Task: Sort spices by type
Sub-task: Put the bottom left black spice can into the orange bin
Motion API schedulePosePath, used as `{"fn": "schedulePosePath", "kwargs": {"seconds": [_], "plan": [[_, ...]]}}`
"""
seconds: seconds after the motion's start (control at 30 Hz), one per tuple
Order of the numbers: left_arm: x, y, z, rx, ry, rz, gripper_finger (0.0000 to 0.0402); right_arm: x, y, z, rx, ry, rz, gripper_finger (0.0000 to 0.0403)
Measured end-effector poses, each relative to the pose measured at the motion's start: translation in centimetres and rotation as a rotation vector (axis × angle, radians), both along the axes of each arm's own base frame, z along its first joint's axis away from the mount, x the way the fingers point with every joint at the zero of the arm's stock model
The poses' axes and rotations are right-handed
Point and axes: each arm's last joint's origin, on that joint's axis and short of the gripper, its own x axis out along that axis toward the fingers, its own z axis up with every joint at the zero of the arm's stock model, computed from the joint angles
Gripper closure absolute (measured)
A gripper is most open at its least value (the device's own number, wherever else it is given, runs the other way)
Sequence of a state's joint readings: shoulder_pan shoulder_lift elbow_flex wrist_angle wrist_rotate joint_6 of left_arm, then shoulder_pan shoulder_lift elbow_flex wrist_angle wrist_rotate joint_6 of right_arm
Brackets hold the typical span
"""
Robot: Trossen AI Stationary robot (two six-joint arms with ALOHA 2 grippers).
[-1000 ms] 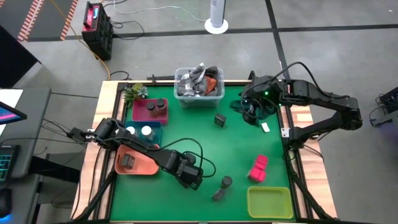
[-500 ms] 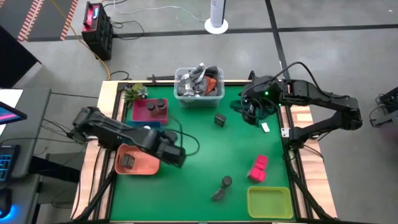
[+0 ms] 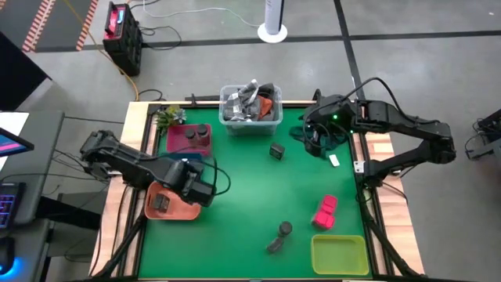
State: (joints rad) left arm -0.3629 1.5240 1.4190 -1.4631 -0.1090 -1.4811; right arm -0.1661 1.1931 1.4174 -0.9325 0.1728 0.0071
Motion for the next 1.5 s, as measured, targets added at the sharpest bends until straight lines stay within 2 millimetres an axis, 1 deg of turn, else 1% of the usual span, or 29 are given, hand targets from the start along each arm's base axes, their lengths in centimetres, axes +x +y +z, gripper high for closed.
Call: {"fn": "schedulePosePath", "kwargs": {"seconds": [0.1,0.23,0.3,0.43,0.57,0.63,0.87,1.13,1.23,1.5], "plan": [[-0.7,-0.1,-2.1,-0.009,0.003,0.028,0.0268,0.0,0.0,0.0,0.001,0.001,-0.001,0.0042],[-2.3,-0.3,-4.2,-0.067,-0.021,0.091,0.0268,0.0,0.0,0.0,0.001,0.002,-0.001,0.0042],[-3.4,-0.4,-4.9,-0.082,-0.019,0.12,0.0268,0.0,0.0,0.0,0.003,0.001,-0.003,0.0042],[-5.7,-0.6,-5.5,-0.079,0.021,0.166,0.0268,0.0,0.0,0.0,0.005,0.001,-0.004,0.0042],[-7.3,-0.7,-6.3,-0.103,0.058,0.197,0.0268,0.0,0.0,0.0,0.009,-0.001,-0.008,0.0042],[-7.8,-0.7,-6.7,-0.114,0.06,0.207,0.0268,0.0,0.0,0.0,0.013,-0.006,-0.012,0.0042],[-9.0,-0.2,-8.1,-0.09,0.089,0.255,0.0268,0.0,0.0,0.0,0.016,-0.008,-0.015,0.0042],[-9.1,-0.2,-8.2,-0.087,0.089,0.287,0.0265,0.0,0.0,0.0,0.033,-0.013,-0.029,0.0042],[-9.1,-0.2,-8.2,-0.088,0.088,0.291,0.025,0.0,0.0,0.0,0.032,-0.013,-0.029,0.0042],[-9.2,-0.1,-8.2,-0.081,0.096,0.316,0.0192,0.0,0.0,0.0,0.026,-0.011,-0.024,0.0042]]}}
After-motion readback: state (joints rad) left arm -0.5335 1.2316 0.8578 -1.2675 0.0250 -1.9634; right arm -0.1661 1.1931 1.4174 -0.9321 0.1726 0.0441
